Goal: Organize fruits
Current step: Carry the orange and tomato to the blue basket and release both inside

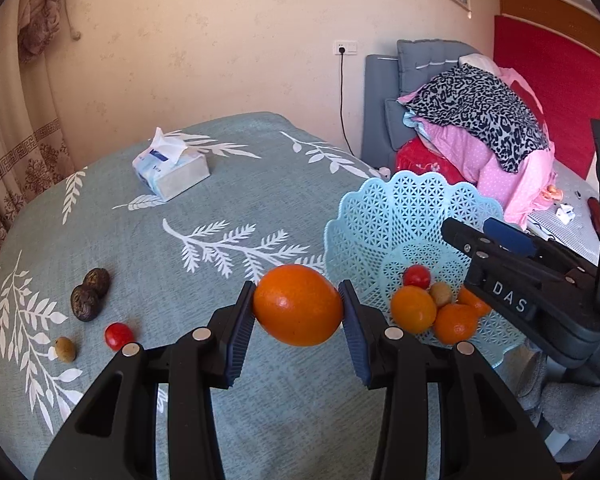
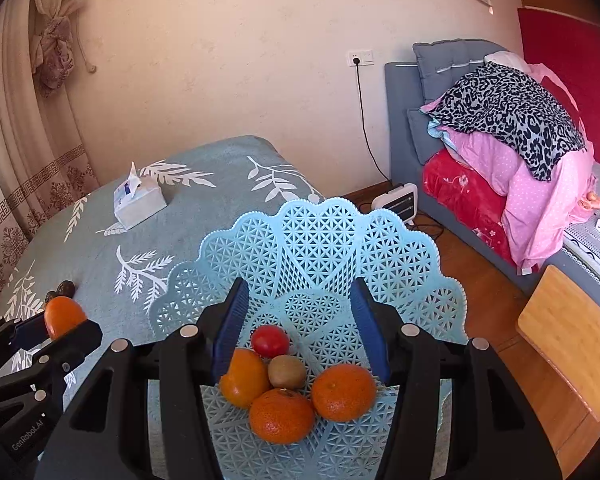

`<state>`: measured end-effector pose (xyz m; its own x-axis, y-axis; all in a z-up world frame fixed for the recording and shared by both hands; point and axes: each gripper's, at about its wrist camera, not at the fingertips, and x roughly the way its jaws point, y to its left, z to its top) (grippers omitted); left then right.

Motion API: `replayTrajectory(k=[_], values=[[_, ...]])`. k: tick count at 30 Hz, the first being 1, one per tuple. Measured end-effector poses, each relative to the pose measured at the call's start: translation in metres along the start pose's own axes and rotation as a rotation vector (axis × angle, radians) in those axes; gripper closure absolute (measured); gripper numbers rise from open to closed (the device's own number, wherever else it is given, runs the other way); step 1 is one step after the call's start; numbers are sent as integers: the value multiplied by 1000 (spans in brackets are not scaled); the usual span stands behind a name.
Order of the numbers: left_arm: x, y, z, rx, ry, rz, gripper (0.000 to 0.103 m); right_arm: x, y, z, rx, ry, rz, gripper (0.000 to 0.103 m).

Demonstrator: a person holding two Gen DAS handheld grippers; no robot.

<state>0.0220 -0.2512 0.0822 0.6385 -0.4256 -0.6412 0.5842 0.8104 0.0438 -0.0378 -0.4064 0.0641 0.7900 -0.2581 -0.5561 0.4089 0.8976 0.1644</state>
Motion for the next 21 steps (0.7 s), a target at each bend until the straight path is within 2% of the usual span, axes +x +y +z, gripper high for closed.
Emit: replayTrajectory(k=[10,11,12,14,21], values=[[33,-18,10,10,42,-95,61,-4,-12,3,25,-23,-40,48],[35,-18,10,4,50,-105,58,-4,-13,3,31,-24,-42,48],[35,-18,10,-3,48,-108,46,-5,-15,4,35,-25,-44,48],[33,-16,9,-10,25,-97,32,-5,-16,4,44,-26,-46,48],[23,5,13,-47,0,-60,29,-8,-16,5,54,-35,-40,48]])
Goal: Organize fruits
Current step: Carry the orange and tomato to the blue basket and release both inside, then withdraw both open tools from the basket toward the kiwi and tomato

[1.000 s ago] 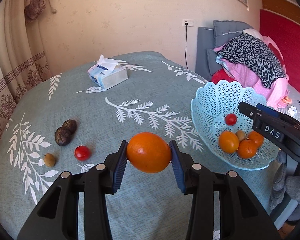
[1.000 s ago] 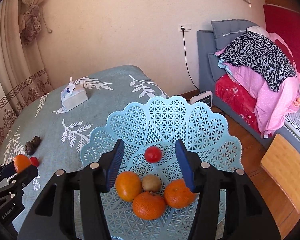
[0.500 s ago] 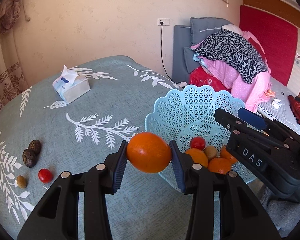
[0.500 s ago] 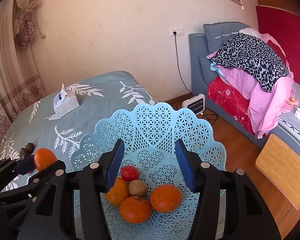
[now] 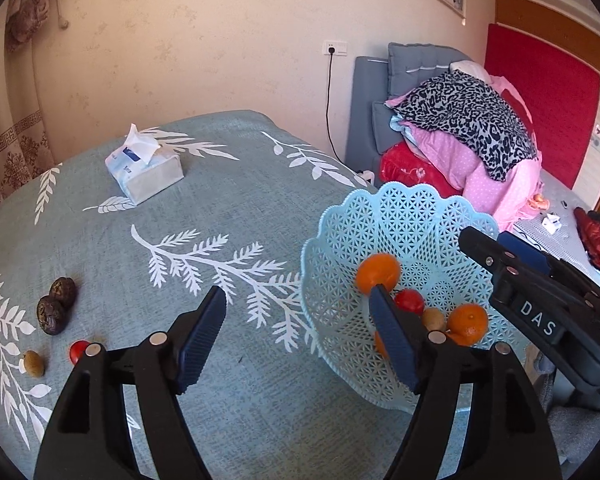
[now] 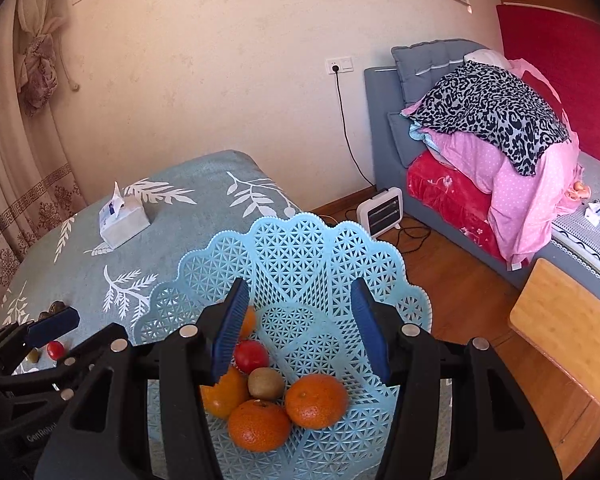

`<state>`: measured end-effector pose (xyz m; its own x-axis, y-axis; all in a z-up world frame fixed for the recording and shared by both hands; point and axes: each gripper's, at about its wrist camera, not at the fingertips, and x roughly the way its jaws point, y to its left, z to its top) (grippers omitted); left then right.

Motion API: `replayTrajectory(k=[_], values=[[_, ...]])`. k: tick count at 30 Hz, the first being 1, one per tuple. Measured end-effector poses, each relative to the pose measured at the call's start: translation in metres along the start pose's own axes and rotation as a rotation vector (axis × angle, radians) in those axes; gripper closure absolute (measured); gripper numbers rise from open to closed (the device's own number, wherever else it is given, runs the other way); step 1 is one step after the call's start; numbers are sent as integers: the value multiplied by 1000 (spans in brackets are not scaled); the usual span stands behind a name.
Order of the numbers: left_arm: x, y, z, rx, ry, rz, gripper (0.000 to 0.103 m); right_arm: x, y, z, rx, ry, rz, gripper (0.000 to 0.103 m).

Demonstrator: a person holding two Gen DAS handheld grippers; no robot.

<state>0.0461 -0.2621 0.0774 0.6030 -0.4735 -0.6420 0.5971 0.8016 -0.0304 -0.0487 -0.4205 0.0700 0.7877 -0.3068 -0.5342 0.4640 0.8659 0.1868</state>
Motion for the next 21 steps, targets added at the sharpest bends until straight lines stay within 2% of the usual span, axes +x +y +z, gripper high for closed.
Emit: replayTrajectory(k=[2,4,8,14,21], values=[[-5,9,1,-21,-9,18,27,-2,1,0,0,-3,3,48],[-10,15,1,-36,-19,42,20,-3,3,0,-4,-6,8,47],[-19,26,-2,-40,-32,79,16,-6,10,-1,-17,-9,23,41],[-33,48,-6,-42,-54,134,14,-8,25,-4,-44,0,51,40],[-58,103,-14,-110,-75,239,14,-10,44,-7,-64,16,107,40]])
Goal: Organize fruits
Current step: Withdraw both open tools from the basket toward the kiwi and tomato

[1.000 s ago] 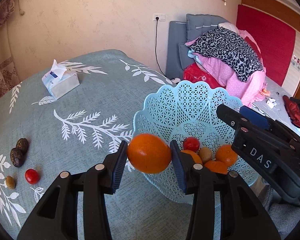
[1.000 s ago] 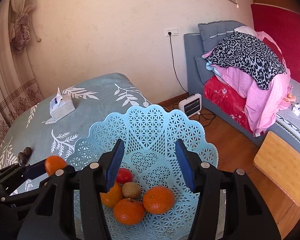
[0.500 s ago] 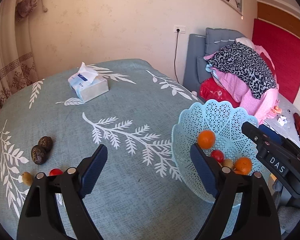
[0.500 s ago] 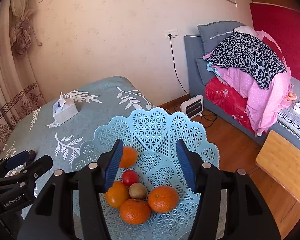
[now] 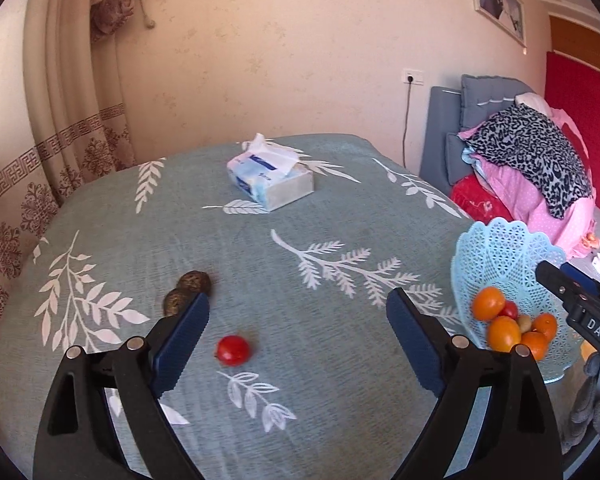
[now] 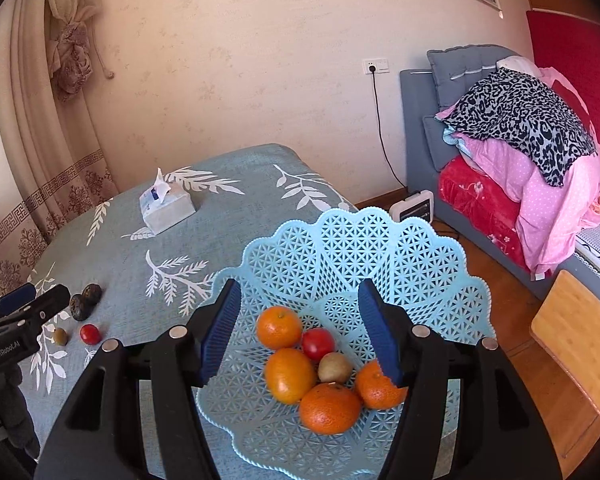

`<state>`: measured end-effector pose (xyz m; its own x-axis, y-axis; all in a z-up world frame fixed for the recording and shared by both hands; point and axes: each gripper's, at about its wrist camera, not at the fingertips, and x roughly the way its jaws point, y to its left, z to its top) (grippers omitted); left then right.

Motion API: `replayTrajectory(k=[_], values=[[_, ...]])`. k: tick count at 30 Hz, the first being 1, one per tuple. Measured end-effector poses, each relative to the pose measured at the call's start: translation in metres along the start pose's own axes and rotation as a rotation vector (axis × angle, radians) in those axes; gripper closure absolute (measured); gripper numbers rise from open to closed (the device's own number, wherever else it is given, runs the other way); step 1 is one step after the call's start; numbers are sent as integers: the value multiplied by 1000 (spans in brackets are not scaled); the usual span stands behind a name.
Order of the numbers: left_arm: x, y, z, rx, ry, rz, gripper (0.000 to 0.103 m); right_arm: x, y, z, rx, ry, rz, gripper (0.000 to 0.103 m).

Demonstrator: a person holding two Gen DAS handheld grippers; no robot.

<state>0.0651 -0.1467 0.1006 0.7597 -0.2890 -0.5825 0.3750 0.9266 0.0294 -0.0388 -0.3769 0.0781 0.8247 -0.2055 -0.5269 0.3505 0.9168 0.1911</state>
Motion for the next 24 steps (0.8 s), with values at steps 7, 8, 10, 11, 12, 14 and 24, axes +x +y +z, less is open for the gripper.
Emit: replayTrajectory(k=[7,8,10,11,12,14,24], values=[[-4,66,-6,-94,9,127,14,0,24,-2,-31,21,49,40],[-3,73,-8,-104,11,140,14,1,28,-3,-36,23,55,40],[-4,87,-12,-124,16,162,13,2,36,-3,-51,26,64,40],[-3,93,-13,-132,19,173,14,3,41,-3,-58,29,70,40],[-1,98,-15,-139,23,180,14,4,46,-4,-66,33,79,40],[2,106,-19,-146,32,193,14,7,55,-5,-81,41,95,40],[38,128,-41,-166,123,189,20,27,113,-16,-194,119,200,40]])
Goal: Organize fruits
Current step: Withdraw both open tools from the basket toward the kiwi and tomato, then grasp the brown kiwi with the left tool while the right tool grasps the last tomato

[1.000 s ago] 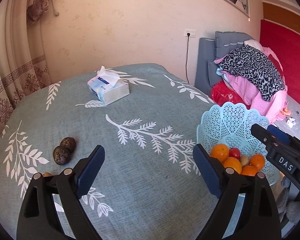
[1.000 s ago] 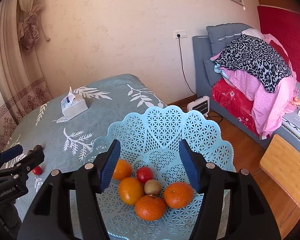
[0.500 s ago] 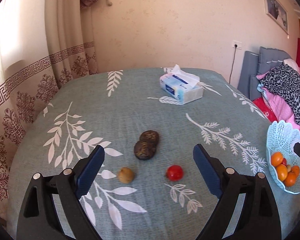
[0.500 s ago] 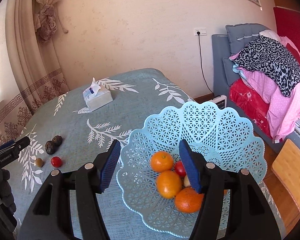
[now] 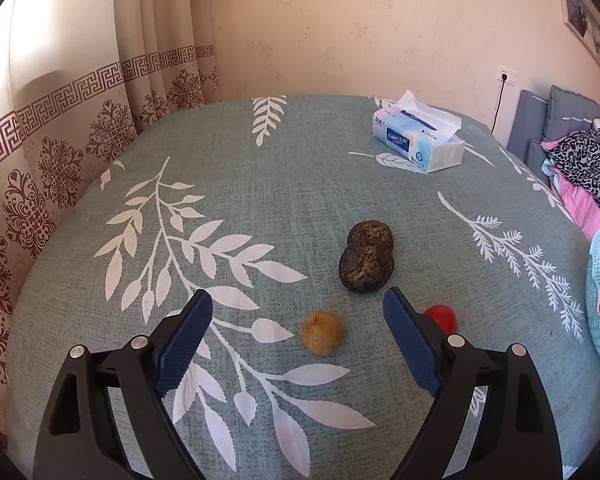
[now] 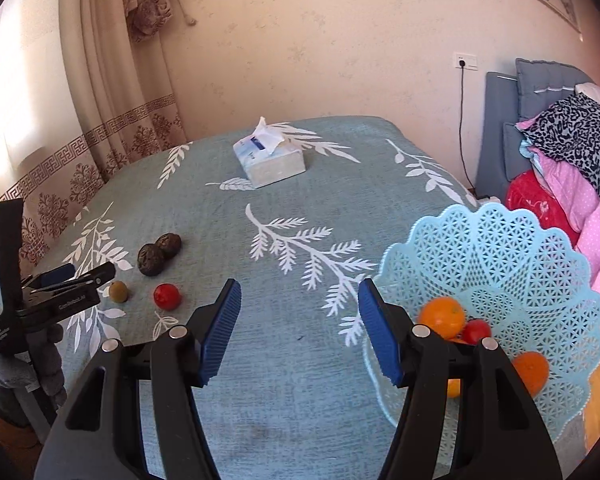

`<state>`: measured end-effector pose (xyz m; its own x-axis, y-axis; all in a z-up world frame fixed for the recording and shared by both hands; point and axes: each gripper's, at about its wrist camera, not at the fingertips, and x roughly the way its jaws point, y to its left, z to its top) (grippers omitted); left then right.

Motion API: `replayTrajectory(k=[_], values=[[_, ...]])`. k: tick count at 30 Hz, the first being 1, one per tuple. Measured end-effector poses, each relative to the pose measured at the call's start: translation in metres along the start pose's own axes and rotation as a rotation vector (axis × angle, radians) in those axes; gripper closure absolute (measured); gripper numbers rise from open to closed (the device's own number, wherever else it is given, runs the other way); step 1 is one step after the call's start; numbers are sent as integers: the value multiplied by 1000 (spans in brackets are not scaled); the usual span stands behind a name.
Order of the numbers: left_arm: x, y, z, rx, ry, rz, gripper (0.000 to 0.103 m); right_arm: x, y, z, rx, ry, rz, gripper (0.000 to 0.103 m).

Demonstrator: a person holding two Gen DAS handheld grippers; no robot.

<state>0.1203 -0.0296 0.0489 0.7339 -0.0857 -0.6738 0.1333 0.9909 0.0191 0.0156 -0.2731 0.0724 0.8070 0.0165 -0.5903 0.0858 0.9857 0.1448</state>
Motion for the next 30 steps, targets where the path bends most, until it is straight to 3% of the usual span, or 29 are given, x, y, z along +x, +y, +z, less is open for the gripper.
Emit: replayTrajectory(k=[4,11,14,21,30], values=[[14,-1,-6,11,37,-24,30,16,21,2,-36,51,54,40],[34,-1,-12,6,107,-77,66,45,53,2,-90,124,110,40],[35,2,-13,-9,108,-103,75,58,64,1,-99,159,141,40],[25,15,-14,-60,81,-97,77,80,88,-1,-137,208,173,40],[10,34,-14,-118,14,-20,77,107,116,-5,-197,240,189,41]])
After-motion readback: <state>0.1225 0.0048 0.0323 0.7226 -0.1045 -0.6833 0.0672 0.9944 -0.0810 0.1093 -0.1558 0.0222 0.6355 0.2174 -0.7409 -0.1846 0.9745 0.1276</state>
